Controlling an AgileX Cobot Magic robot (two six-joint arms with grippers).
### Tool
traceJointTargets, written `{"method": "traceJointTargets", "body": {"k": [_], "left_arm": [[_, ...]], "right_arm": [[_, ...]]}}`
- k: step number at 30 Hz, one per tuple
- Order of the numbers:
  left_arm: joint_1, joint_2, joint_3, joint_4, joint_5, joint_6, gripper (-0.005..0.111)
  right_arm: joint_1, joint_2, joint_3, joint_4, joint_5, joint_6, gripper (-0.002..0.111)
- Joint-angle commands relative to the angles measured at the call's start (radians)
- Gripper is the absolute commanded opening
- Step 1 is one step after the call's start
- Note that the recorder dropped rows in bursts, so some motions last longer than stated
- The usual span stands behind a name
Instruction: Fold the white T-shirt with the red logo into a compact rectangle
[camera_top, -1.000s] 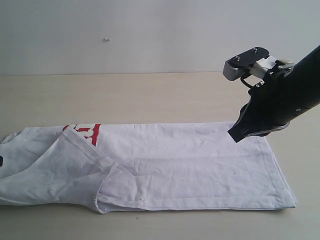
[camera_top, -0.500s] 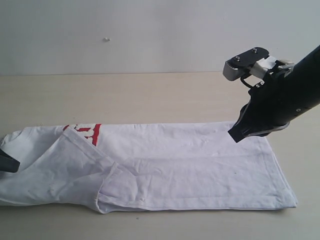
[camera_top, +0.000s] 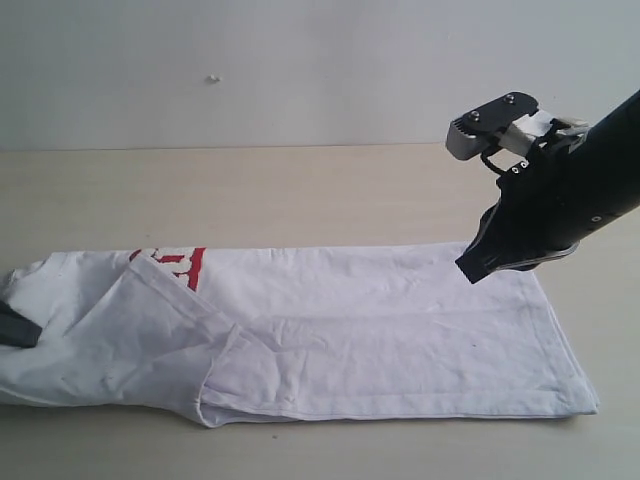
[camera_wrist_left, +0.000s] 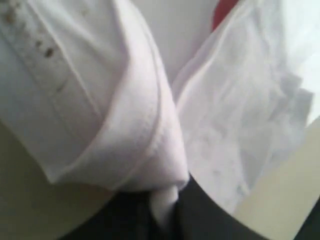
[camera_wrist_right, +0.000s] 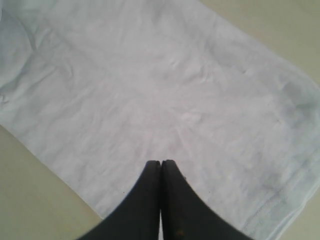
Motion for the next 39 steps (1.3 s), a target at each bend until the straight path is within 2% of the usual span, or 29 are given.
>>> {"method": "traceJointTargets", "body": {"k": [1,5,10,15,16,22,24,25,28,34,39], "left_arm": [[-0.014,-0.047,0.003,-0.165,0.124,0.004,0.000],[-0.055,-0.080,0.003,-0.238,0.124,-0.051,0.000],[-0.161,-0.109,0.003,-0.304,0.124,-0.157,0.000],[-0.310,-0.123,0.003,-0.381,0.124,-0.189,0.000],[-0.374,-0.124,0.003,-0.439,0.124,-0.189,0.000],[-0.551,-0.124,0.003,-0.733,0.124,-0.127,0.000],[-0.621,-0.124,0.002,-0.799,0.124,-0.114,0.000],[-0.663,-0.124,-0.007,-0.817,0.124,-0.100,0.000],[-0.772,-0.122,-0.060,-0.830,0.015,-0.100,0.000],[-0.963,-0.028,-0.220,-0.830,-0.204,-0.134,0.000],[-1.063,0.067,-0.329,-0.830,-0.304,-0.136,0.000]], "right_arm": [[-0.004,-0.008,-0.005,-0.005,-0.012,-0.010,0.000],[-0.004,-0.008,-0.005,0.000,-0.014,-0.010,0.000],[-0.004,-0.008,-0.005,0.008,-0.014,-0.008,0.000],[-0.004,-0.010,-0.005,0.028,-0.014,-0.008,0.000],[-0.004,-0.016,-0.005,0.028,-0.016,-0.002,0.000],[-0.004,-0.028,-0.005,0.028,-0.020,0.021,0.000],[-0.004,-0.030,-0.005,-0.005,-0.024,0.076,0.000],[-0.004,-0.037,-0.005,-0.062,-0.045,0.170,0.000],[-0.004,-0.082,-0.005,-0.190,-0.073,0.307,0.000],[-0.004,-0.160,-0.005,-0.189,-0.061,0.316,0.000],[-0.004,-0.198,-0.005,-0.189,-0.060,0.320,0.000]]}}
